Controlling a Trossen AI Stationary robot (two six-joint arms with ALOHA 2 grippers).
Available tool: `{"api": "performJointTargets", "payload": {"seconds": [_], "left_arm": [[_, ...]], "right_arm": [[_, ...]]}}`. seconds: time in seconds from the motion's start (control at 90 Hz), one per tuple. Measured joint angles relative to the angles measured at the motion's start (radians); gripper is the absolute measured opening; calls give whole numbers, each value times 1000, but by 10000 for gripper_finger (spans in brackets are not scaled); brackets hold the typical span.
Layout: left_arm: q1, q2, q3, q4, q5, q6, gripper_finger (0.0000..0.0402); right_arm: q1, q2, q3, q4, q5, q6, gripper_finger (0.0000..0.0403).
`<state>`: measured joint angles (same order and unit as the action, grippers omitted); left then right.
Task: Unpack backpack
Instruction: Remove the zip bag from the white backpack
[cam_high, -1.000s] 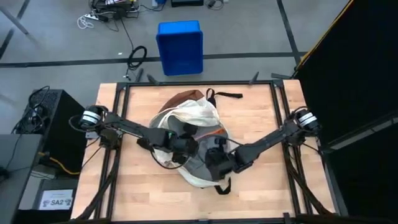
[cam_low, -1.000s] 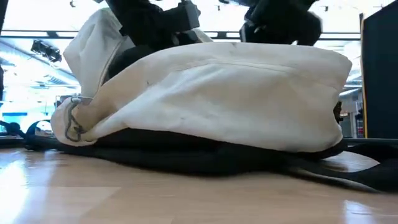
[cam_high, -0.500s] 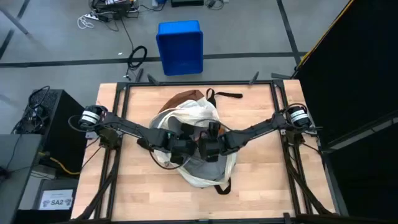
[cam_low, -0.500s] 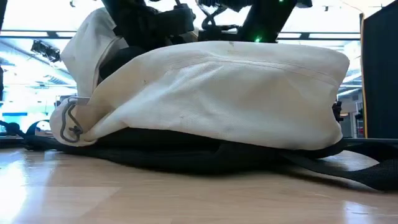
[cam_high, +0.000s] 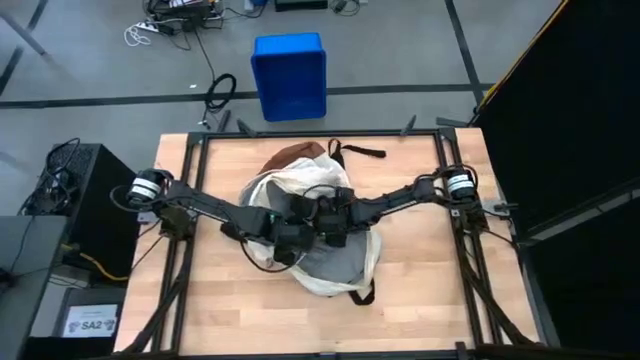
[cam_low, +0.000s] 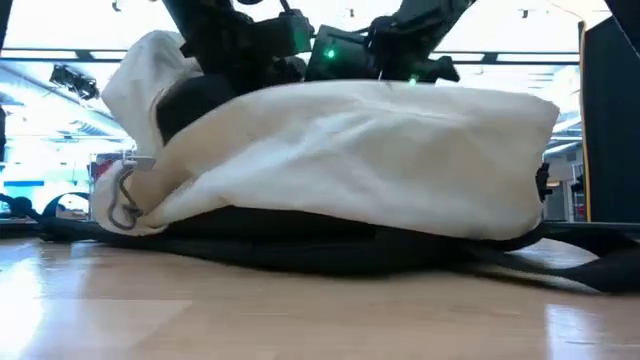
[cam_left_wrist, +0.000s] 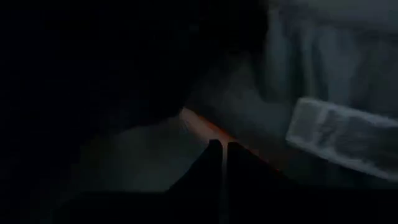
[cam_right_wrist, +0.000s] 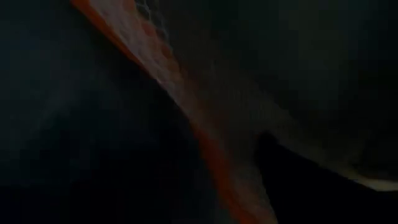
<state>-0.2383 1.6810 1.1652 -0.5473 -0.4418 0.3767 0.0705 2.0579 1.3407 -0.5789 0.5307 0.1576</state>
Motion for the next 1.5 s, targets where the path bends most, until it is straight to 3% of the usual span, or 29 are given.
{"api": "performJointTargets", "payload": {"seconds": [0.156,0.211,1.022,1.178,1.5], "left_arm": [[-5,0,0,-11,2,-3,0],[-6,0,1,-14,2,-3,0],[-14,-1,2,-51,-65,-63,6],[-14,-1,1,-38,-78,-74,43],[-16,20,-3,20,-98,-179,158]], "right_arm": [[-16,-4,-2,-5,-6,-26,36],[-18,-8,-1,-11,-7,-42,14],[104,-194,51,52,-79,-49,0],[104,-195,51,59,-89,-46,0],[103,-200,51,55,-109,-38,0]]}}
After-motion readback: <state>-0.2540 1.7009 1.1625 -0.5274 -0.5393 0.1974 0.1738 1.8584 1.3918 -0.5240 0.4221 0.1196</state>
